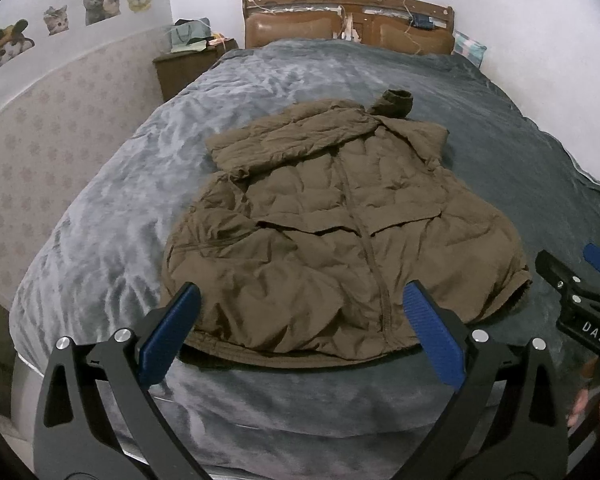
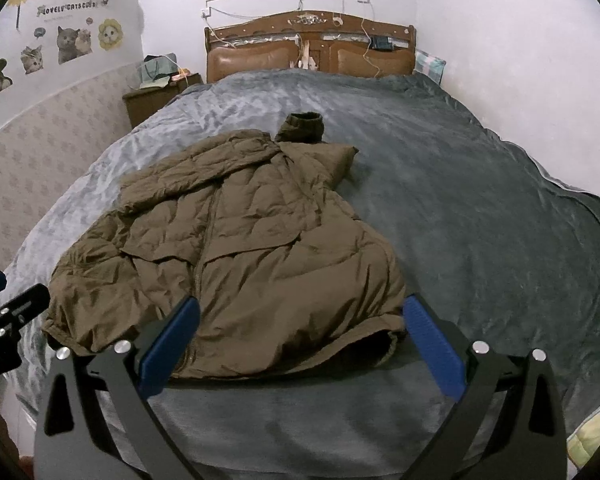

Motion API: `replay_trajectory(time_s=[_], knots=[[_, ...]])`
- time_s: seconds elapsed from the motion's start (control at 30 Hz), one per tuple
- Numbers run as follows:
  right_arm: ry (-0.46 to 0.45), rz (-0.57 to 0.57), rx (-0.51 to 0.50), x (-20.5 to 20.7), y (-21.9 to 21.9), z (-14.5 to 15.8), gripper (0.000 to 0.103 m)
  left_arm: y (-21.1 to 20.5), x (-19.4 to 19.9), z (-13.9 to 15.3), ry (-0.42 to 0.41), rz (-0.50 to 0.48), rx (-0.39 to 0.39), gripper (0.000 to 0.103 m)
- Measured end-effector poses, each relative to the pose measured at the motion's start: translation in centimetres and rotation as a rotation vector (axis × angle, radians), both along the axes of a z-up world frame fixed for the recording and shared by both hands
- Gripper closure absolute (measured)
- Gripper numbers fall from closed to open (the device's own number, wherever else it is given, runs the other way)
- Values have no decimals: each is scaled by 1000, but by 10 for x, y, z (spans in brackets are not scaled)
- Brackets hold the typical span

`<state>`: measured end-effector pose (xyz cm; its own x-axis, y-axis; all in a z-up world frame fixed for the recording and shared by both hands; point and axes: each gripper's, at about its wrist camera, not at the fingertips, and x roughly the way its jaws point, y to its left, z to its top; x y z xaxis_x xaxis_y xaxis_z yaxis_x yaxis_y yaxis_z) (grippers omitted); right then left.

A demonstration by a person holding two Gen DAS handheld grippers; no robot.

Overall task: Fold large clothes
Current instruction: 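Move both open tools toward the hem of the brown puffer jacket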

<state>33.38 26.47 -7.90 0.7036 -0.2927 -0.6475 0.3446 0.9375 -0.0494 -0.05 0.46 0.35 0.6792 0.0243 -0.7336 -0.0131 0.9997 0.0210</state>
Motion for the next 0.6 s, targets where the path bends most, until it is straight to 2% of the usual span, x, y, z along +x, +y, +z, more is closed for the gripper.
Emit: replay_trajectory(time_s=[0.6], knots=[[1,3,7,-2,0,-1,2,9,-2,0,-1,15,-5,3]])
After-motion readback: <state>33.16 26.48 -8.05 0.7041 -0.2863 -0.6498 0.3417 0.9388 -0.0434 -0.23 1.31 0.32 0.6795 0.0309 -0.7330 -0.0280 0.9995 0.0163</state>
